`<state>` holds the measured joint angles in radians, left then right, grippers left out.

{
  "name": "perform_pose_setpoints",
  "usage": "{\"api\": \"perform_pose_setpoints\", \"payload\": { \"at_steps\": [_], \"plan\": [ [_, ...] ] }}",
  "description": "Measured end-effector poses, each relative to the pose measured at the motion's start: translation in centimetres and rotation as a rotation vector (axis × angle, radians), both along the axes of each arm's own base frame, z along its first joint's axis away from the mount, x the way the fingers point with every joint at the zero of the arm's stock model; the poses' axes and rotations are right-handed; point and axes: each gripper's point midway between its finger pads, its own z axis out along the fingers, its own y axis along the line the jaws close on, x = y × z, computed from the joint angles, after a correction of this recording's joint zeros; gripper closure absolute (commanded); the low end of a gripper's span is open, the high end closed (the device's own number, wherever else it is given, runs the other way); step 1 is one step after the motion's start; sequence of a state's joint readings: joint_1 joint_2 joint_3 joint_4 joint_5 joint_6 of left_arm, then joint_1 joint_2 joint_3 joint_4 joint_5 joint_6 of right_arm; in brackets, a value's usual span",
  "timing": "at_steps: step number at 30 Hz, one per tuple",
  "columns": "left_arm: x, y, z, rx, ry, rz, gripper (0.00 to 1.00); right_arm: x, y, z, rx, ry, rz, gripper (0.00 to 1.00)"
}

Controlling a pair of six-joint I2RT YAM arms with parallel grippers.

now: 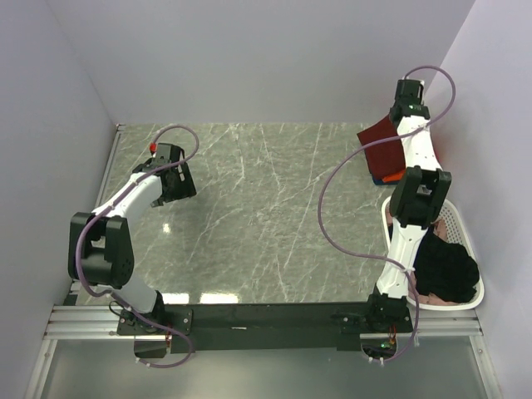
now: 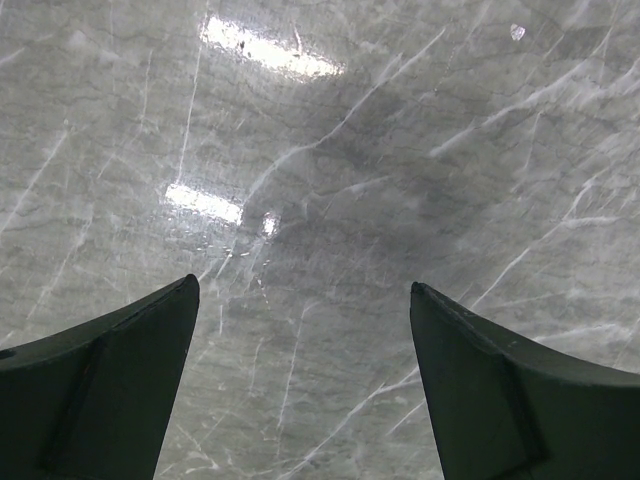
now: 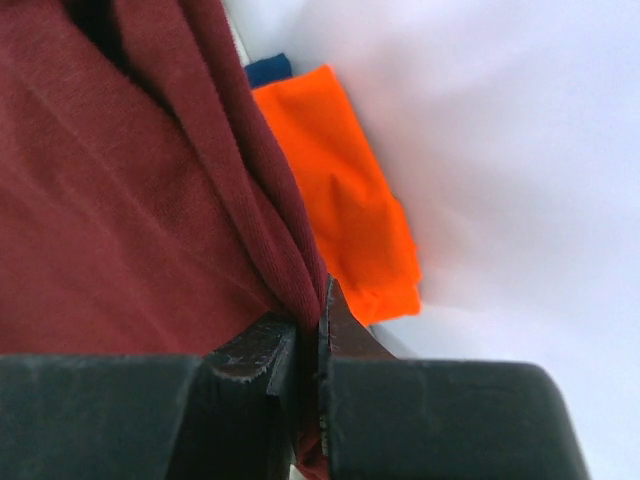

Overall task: Fold and stack the t-shirts
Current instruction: Neatly place the folded tshirt to the corner

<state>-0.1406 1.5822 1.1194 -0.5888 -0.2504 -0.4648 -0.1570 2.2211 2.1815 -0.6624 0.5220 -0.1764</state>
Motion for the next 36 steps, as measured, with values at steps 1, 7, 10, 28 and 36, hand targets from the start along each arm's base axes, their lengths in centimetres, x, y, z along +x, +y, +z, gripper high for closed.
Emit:
{"api": "perform_pose_setpoints", "payload": {
  "at_steps": [1, 7, 10, 28, 36],
  "plan": [
    [0.0, 0.0, -0.1, -0.001, 0.002, -0.001, 0.09, 0.2, -0.1, -0.7, -0.004, 0.008, -0.001, 0.99],
    [0.0, -0.1, -0.2, -0.003, 0.007, -0.002, 0.09, 0.4, -1.2, -4.4, -0.029, 0.068, -0.025, 0.96],
    [0.0, -0.1, -0.3, -0.005, 0.009, -0.004, 0.09, 0.1, -2.1, -5.5, -0.050, 0.089, -0.045, 0.92],
    [-0.2, -0.3, -1.4, -0.009, 0.041, -0.009, 0.09, -1.6, -6.2, -5.1, -0.257, 0.084, -0.258, 0.33],
    [-0.1, -0.3, -1.1, -0.011, 0.033, -0.009, 0.07, -3.6, -3.9, -0.8, -0.138, -0.018, -0.270, 0.33]
  ]
}}
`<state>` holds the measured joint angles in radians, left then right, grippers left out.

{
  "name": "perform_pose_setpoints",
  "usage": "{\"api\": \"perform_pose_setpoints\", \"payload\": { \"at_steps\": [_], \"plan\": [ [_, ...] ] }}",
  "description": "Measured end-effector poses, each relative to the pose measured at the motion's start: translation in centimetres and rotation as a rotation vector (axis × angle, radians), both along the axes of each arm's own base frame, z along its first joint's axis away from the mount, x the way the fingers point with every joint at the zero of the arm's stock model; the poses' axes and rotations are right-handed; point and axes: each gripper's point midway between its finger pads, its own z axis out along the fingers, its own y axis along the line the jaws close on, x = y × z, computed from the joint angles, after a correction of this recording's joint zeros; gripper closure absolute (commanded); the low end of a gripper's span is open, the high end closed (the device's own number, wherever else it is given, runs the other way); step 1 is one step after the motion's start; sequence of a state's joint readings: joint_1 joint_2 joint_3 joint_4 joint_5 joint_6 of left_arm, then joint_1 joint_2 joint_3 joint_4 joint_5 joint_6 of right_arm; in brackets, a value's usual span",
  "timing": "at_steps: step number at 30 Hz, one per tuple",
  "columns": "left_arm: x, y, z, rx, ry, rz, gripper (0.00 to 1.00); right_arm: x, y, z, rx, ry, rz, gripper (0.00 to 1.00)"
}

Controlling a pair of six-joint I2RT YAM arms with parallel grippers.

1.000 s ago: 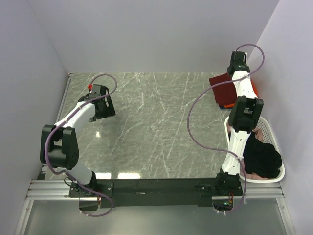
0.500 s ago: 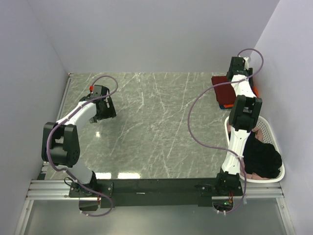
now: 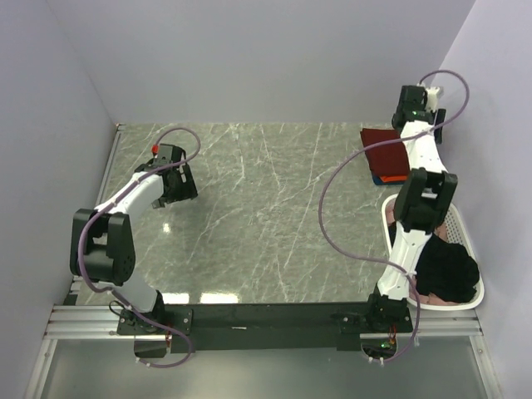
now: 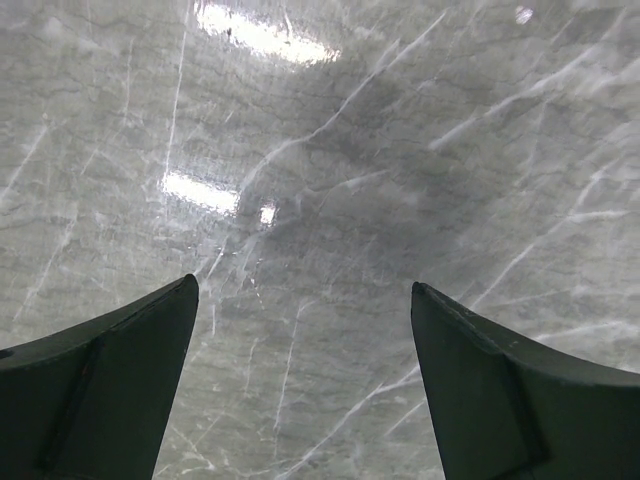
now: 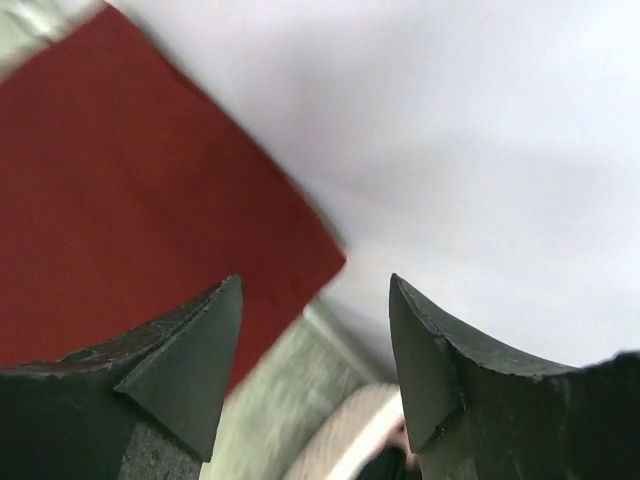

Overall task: Fold and stack the t-shirts
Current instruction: Reset both grippers

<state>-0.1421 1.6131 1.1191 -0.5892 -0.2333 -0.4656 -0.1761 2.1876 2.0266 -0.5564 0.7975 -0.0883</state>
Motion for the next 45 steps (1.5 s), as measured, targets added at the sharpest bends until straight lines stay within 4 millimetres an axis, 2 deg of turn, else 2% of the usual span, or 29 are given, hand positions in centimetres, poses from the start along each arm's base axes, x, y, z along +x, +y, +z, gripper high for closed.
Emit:
{"api": "perform_pose_setpoints", "payload": {
  "at_steps": [2, 6, 9, 11, 14, 17, 19, 20, 21, 24, 26, 30, 34, 36, 38, 45],
  "plan": [
    [0.0, 0.0, 0.6, -0.003, -0.017, -0.001, 0.07, -1.1, 1.5, 2.8, 0.049, -0.069, 0.020, 0.32],
    [0.0, -0.3, 3.7, -0.026, -0.113, 0.006, 0.05, -4.2, 5.2, 10.5, 0.161, -0.271, 0.088, 0.31],
    [-0.5, -0.4, 6.7, -0.055, -0.203, 0.022, 0.05, -8.4, 8.0, 16.0, 0.245, -0.427, 0.151, 0.29],
    [-1.2, -0.3, 8.5, -0.069, -0.248, 0.036, 0.04, -11.8, 9.4, 18.4, 0.293, -0.508, 0.182, 0.28],
    [-2.7, 0.2, 11.1, -0.076, -0.312, 0.073, 0.02, -16.6, 11.4, 19.7, 0.362, -0.578, 0.226, 0.27],
    [-4.9, 1.0, 13.5, -0.081, -0.363, 0.121, 0.01, -20.5, 13.2, 19.8, 0.423, -0.626, 0.269, 0.23],
    [-6.4, 1.5, 15.3, -0.088, -0.407, 0.149, 0.01, -23.0, 14.5, 19.0, 0.468, -0.660, 0.298, 0.18],
    [-7.2, 1.7, 16.5, -0.100, -0.442, 0.162, 0.00, -24.1, 15.2, 18.0, 0.502, -0.663, 0.307, 0.17],
    [-8.0, 1.8, 17.8, -0.116, -0.485, 0.175, 0.01, -25.4, 15.8, 18.3, 0.510, -0.694, 0.325, 0.17],
    [-10.5, 2.1, 20.9, -0.167, -0.605, 0.198, 0.00, -28.6, 17.6, 17.5, 0.556, -0.762, 0.373, 0.14],
    [-12.2, 2.3, 22.4, -0.196, -0.672, 0.208, 0.00, -30.7, 18.7, 17.2, 0.577, -0.808, 0.420, 0.14],
    [-15.4, 3.0, 24.6, -0.232, -0.799, 0.225, 0.01, -33.2, 19.6, 15.1, 0.593, -0.848, 0.462, 0.13],
    [-17.2, 3.6, 23.8, -0.233, -0.824, 0.245, 0.01, -34.6, 20.0, 11.4, 0.609, -0.834, 0.485, 0.11],
    [-17.7, 3.7, 22.9, -0.234, -0.817, 0.248, 0.01, -35.3, 20.3, 10.3, 0.621, -0.855, 0.507, 0.10],
    [-17.9, 3.5, 22.0, -0.239, -0.801, 0.245, 0.01, -36.0, 20.7, 10.2, 0.629, -0.903, 0.552, 0.10],
    [-18.1, 2.8, 19.6, -0.277, -0.766, 0.233, 0.01, -37.4, 21.2, 11.9, 0.629, -1.039, 0.630, 0.09]
  ]
}}
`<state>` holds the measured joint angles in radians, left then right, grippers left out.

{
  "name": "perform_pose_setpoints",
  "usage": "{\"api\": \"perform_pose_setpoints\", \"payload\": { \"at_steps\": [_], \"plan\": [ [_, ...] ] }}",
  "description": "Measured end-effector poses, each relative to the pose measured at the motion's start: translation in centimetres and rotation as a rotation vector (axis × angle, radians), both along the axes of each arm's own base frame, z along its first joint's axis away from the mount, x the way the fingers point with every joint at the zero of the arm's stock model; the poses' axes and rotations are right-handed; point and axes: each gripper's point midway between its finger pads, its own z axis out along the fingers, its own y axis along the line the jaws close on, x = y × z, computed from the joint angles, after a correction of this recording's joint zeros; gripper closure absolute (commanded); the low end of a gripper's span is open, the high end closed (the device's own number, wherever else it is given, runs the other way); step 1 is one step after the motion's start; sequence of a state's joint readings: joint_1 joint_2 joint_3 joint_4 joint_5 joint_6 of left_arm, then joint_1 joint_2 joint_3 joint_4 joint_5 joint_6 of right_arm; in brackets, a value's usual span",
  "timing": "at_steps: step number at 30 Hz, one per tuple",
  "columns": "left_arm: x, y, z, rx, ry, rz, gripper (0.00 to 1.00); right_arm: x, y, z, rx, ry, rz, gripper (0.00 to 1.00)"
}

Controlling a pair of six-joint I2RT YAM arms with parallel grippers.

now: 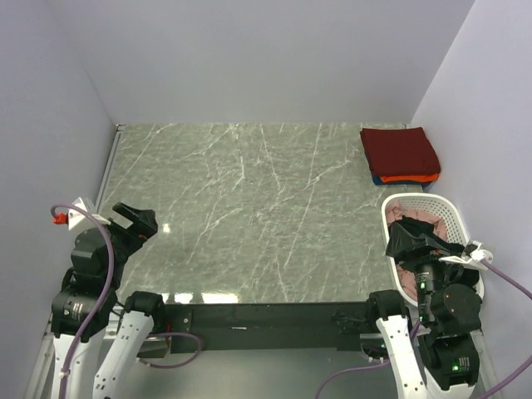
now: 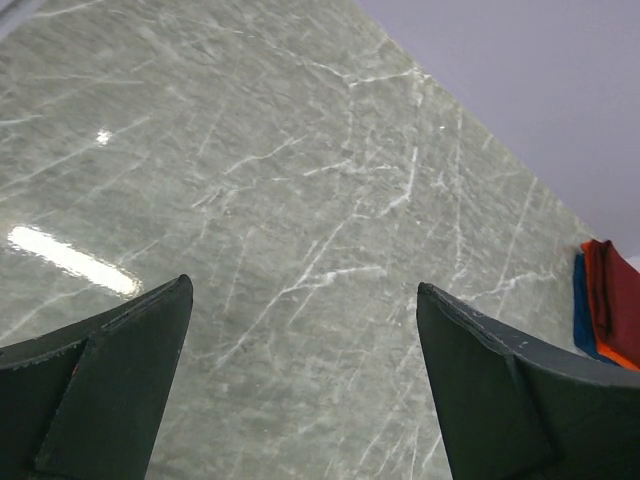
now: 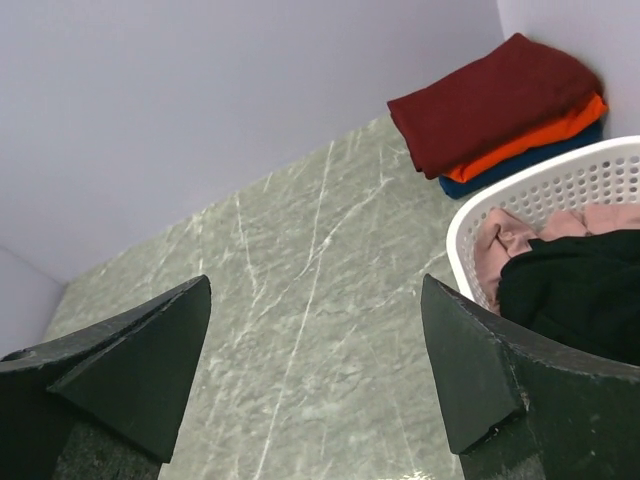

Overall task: Fold and stack the t-shirts
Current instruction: Reset both grippers

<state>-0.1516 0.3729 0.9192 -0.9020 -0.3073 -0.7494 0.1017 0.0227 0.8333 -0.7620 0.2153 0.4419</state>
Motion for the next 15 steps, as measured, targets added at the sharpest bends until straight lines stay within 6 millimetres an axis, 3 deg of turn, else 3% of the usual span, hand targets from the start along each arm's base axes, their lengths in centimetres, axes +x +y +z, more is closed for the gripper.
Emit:
{"api": "perform_pose_setpoints", "payload": {
  "at_steps": [9, 15],
  "plan": [
    [-0.3, -0.8, -1.3, -0.047, -0.034, -0.029, 0.01, 0.0, 0.3, 0.1, 0.011, -0.012, 0.016, 0.07],
    [0.0, -0.8, -0.7, -0.051, -0.059, -0.031, 0.01, 0.0, 0.3, 0.1, 0.011, -0.012, 0.016, 0.07]
  ]
}}
